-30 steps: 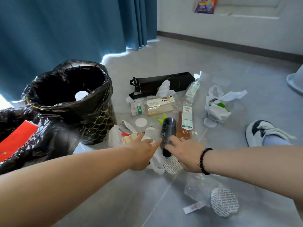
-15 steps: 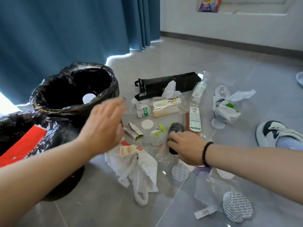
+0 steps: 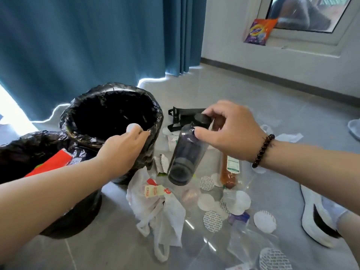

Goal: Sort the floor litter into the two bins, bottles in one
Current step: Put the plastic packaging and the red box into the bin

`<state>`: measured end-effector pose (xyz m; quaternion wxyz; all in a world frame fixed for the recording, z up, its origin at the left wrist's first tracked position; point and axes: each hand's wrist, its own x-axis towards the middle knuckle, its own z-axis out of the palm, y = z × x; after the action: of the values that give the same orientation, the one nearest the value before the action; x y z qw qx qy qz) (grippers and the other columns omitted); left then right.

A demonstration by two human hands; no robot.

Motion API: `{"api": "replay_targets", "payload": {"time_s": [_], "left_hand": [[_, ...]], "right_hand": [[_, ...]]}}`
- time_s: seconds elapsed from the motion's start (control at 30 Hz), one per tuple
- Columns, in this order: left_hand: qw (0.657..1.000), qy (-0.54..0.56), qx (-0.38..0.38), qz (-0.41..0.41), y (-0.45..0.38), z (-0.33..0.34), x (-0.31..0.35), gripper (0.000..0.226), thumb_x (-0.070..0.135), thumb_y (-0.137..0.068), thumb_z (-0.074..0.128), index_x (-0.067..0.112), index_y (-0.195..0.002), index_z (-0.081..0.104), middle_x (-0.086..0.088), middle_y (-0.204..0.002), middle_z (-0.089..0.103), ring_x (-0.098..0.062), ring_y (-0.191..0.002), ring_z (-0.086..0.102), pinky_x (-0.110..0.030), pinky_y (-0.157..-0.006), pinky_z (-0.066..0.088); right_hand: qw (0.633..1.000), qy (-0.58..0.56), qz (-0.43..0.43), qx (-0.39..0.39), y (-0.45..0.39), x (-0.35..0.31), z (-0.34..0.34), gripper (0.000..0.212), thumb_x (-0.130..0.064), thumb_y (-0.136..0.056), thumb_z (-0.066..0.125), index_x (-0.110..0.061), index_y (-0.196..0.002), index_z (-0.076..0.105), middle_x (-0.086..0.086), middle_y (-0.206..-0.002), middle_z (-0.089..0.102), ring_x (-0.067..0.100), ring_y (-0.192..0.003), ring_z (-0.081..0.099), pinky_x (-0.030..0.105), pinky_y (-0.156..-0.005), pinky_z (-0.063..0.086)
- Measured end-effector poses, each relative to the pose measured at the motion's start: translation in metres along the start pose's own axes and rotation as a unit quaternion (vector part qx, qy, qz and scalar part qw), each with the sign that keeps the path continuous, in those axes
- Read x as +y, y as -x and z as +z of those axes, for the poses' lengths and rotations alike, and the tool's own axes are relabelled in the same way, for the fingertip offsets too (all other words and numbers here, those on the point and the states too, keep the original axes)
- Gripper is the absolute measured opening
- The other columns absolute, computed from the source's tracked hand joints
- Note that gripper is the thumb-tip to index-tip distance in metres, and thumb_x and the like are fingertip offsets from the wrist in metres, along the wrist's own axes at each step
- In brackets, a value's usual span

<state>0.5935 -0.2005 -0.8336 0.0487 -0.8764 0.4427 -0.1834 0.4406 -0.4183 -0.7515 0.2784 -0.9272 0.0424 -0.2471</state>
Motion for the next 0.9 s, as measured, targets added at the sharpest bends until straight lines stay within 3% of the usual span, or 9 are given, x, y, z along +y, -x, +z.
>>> {"api": "replay_targets", "payload": {"time_s": [0.07, 0.13, 0.23, 0.33, 0.47, 0.6, 0.73, 0.83, 0.9], "left_hand": [[0.997, -0.019, 0.009, 0.074, 0.011, 0.001, 0.011, 0.076, -0.005, -0.044, 0.08, 0.006, -0.116, 0.062, -0.009, -0.093, 0.059, -0.02, -0.041, 0.05, -0.022, -0.029, 0.029], [0.992, -0.017, 0.012, 0.124, 0.023, 0.0, 0.023, 0.08, -0.001, -0.038, 0.082, 0.01, -0.115, 0.063, -0.007, -0.095, 0.061, -0.019, -0.045, 0.056, -0.022, -0.03, 0.029], [0.979, 0.008, 0.039, 0.198, 0.04, 0.001, 0.037, 0.078, -0.003, -0.045, 0.073, 0.012, -0.12, 0.056, -0.007, -0.099, 0.063, -0.02, -0.059, 0.063, -0.027, -0.035, 0.044], [0.966, 0.011, 0.061, 0.249, 0.054, 0.008, 0.045, 0.065, 0.001, -0.056, 0.072, 0.015, -0.117, 0.053, -0.005, -0.098, 0.064, -0.018, -0.059, 0.059, -0.029, -0.039, 0.047], [0.946, 0.005, 0.057, 0.32, 0.07, 0.017, 0.052, 0.054, 0.009, -0.069, 0.066, 0.014, -0.121, 0.054, -0.006, -0.104, 0.065, -0.018, -0.06, 0.058, -0.028, -0.046, 0.05], [0.936, -0.006, 0.063, 0.347, 0.073, 0.017, 0.055, 0.047, 0.012, -0.084, 0.051, 0.016, -0.131, 0.052, -0.005, -0.104, 0.066, -0.016, -0.061, 0.058, -0.027, -0.047, 0.049], [0.942, -0.027, 0.086, 0.325, 0.059, 0.012, 0.044, 0.048, 0.006, -0.093, 0.027, 0.01, -0.138, 0.042, -0.005, -0.097, 0.066, -0.02, -0.064, 0.06, -0.03, -0.048, 0.05], [0.952, -0.017, 0.1, 0.288, 0.05, 0.011, 0.035, 0.05, 0.002, -0.096, 0.008, 0.003, -0.13, 0.044, -0.005, -0.089, 0.065, -0.022, -0.062, 0.059, -0.032, -0.048, 0.049], [0.956, -0.028, 0.101, 0.275, 0.047, 0.009, 0.032, 0.048, 0.0, -0.092, 0.014, 0.002, -0.126, 0.049, -0.006, -0.088, 0.064, -0.022, -0.062, 0.057, -0.032, -0.048, 0.047]], "right_hand": [[0.998, -0.034, -0.027, 0.05, -0.013, -0.012, -0.008, 0.019, -0.037, -0.072, 0.072, -0.02, -0.078, 0.065, -0.013, -0.074, 0.055, -0.002, -0.064, 0.05, 0.005, -0.06, 0.036], [0.992, -0.051, -0.062, 0.102, -0.024, -0.019, -0.013, 0.021, -0.038, -0.074, 0.069, -0.019, -0.083, 0.065, -0.013, -0.079, 0.056, -0.004, -0.067, 0.049, 0.005, -0.062, 0.036], [0.981, -0.059, -0.092, 0.16, -0.036, -0.021, -0.015, 0.025, -0.035, -0.076, 0.068, -0.015, -0.09, 0.064, -0.007, -0.086, 0.056, -0.002, -0.069, 0.048, 0.007, -0.064, 0.038], [0.975, -0.092, -0.102, 0.175, -0.04, -0.018, -0.01, 0.025, -0.03, -0.077, 0.069, -0.011, -0.093, 0.062, -0.001, -0.092, 0.057, 0.006, -0.065, 0.052, 0.01, -0.061, 0.042], [0.989, -0.044, -0.11, 0.089, -0.041, -0.004, 0.018, 0.025, -0.025, -0.077, 0.072, -0.011, -0.094, 0.062, 0.002, -0.094, 0.056, 0.008, -0.07, 0.052, 0.008, -0.066, 0.039], [0.987, 0.053, -0.14, -0.056, -0.033, 0.03, 0.069, 0.026, -0.021, -0.075, 0.067, -0.008, -0.097, 0.063, 0.009, -0.098, 0.056, 0.026, -0.084, 0.058, 0.038, -0.079, 0.049], [0.947, 0.208, -0.096, -0.225, -0.029, 0.06, 0.102, 0.036, -0.019, -0.082, 0.06, -0.013, -0.117, 0.058, 0.005, -0.117, 0.05, 0.026, -0.106, 0.054, 0.041, -0.085, 0.049], [0.957, 0.172, -0.102, -0.212, -0.031, 0.068, 0.106, 0.036, -0.025, -0.083, 0.062, -0.015, -0.117, 0.061, 0.005, -0.113, 0.058, 0.023, -0.109, 0.053, 0.037, -0.092, 0.046], [0.974, 0.101, -0.132, -0.152, -0.031, 0.068, 0.098, 0.028, -0.023, -0.082, 0.064, -0.011, -0.108, 0.066, 0.006, -0.1, 0.064, 0.022, -0.097, 0.058, 0.033, -0.088, 0.047]]}}
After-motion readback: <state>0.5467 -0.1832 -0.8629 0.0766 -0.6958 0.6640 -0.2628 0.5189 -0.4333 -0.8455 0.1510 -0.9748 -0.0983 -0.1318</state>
